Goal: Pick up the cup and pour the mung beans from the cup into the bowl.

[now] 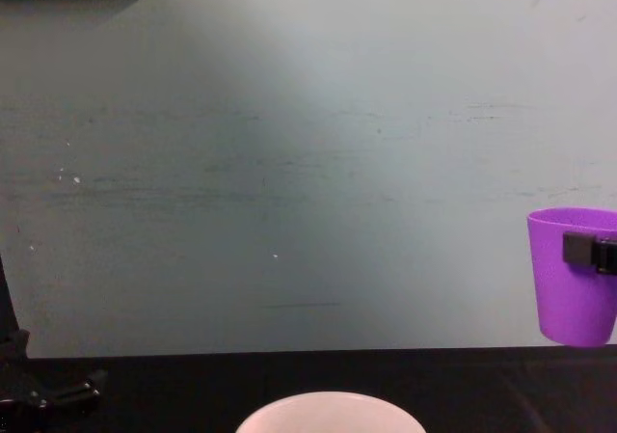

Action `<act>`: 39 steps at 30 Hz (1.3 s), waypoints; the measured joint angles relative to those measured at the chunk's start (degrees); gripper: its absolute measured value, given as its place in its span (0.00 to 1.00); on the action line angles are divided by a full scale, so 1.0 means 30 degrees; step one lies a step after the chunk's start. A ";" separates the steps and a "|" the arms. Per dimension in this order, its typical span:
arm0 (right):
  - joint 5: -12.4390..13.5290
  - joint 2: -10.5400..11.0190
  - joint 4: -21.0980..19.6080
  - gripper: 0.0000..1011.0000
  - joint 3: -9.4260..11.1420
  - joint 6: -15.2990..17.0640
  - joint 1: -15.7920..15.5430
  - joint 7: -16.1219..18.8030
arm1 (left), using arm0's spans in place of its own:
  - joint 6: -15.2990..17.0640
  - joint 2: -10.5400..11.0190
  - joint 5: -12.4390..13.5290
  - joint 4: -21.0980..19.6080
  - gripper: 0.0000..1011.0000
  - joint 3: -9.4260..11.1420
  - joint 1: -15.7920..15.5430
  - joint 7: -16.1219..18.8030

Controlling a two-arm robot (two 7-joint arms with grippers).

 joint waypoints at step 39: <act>0.0032 -0.0044 0.0037 0.70 0.0024 0.0030 -0.0018 -0.0001 | 0.0000 0.0000 -0.0001 0.0000 0.99 0.0000 0.0001 0.0000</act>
